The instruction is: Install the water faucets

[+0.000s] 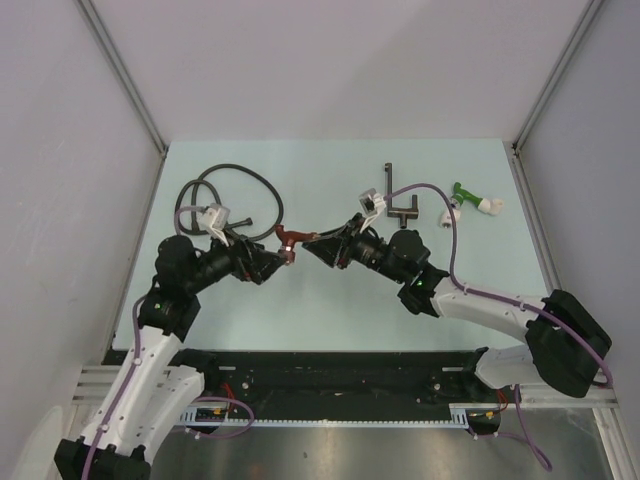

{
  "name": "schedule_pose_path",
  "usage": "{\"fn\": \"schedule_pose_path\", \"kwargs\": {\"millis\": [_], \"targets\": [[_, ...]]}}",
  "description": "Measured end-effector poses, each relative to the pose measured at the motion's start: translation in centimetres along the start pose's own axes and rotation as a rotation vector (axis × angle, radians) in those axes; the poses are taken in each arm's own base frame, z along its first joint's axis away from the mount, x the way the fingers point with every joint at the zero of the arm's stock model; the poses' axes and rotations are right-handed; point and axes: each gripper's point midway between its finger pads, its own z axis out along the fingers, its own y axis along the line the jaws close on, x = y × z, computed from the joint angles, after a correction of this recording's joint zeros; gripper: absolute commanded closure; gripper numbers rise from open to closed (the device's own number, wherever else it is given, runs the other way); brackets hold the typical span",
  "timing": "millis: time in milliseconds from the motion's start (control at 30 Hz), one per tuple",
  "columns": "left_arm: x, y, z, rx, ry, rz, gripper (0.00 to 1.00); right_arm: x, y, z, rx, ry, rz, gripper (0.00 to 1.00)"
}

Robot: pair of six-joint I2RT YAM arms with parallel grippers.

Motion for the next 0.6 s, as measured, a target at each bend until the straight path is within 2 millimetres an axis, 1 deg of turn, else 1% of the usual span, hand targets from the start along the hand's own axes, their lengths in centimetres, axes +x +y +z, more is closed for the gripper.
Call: {"fn": "schedule_pose_path", "kwargs": {"millis": [67, 167, 333, 433, 600], "targets": [[0.7, -1.3, 0.1, 0.108, 0.01, -0.034, 0.01, -0.4, 0.5, -0.5, -0.018, 0.006, -0.013, 1.0], [1.4, -3.3, 0.0, 0.252, 0.033, -0.066, 0.01, -0.5, 1.5, -1.2, -0.053, 0.026, -0.026, 1.0], [0.1, -6.1, -0.9, 0.405, -0.007, -0.048, 0.01, -0.4, 2.8, -1.9, -0.11, 0.05, -0.038, 1.0], [0.0, -6.7, -1.1, 0.452, -0.025, -0.067, 0.02, 0.0, 3.3, -2.1, -0.137, 0.067, -0.044, 1.0], [0.7, -6.8, -0.9, 0.501, -0.032, -0.164, 0.07, 0.5, 3.7, -2.4, -0.167, 0.084, -0.045, 1.0]]}}
